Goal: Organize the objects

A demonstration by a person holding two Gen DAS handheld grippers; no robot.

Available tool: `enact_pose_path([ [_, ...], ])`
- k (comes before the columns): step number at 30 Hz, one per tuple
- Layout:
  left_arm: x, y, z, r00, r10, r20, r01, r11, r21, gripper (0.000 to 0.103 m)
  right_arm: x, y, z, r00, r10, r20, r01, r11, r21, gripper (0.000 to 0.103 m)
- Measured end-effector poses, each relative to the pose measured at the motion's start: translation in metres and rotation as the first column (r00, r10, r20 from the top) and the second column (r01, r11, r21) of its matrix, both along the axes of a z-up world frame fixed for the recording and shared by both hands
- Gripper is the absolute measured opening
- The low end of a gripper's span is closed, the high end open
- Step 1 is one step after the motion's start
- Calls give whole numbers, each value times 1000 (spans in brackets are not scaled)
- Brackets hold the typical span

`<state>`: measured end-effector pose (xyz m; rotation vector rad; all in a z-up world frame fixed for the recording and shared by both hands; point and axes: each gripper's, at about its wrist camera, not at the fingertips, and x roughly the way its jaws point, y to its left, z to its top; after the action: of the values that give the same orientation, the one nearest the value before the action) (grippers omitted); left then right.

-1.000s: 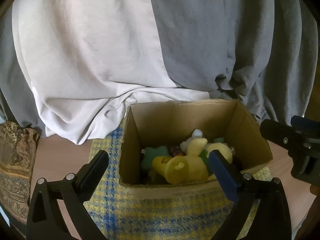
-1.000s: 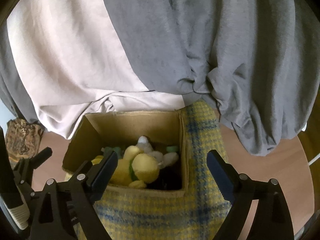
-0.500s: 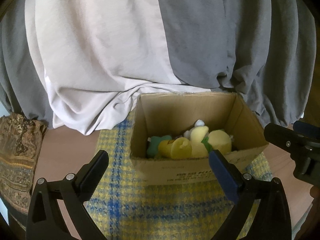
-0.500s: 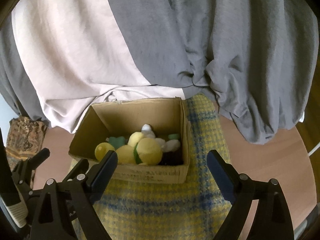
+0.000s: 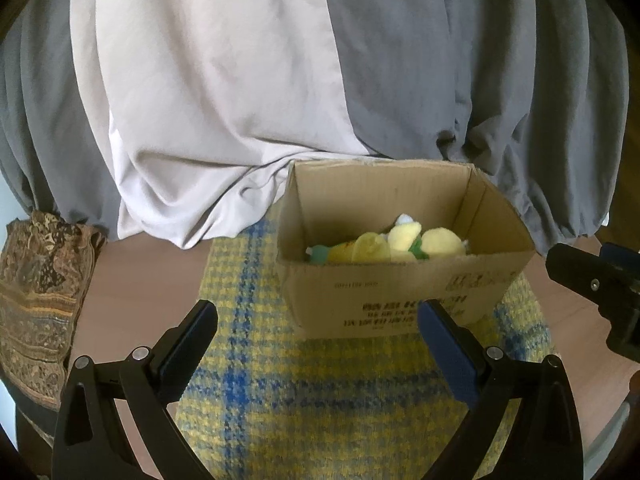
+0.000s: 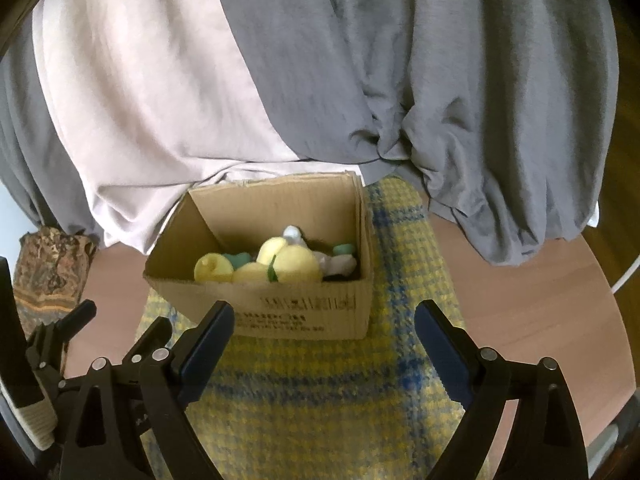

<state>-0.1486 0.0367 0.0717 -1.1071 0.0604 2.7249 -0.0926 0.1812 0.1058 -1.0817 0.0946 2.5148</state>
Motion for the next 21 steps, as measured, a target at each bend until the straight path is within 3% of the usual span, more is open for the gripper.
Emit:
enact_pose_path([
  [21,49,-16,-34,999,46,21,-46,999,-9,102,50,-17,-29,1000,-18,13,18,1000,7,92],
])
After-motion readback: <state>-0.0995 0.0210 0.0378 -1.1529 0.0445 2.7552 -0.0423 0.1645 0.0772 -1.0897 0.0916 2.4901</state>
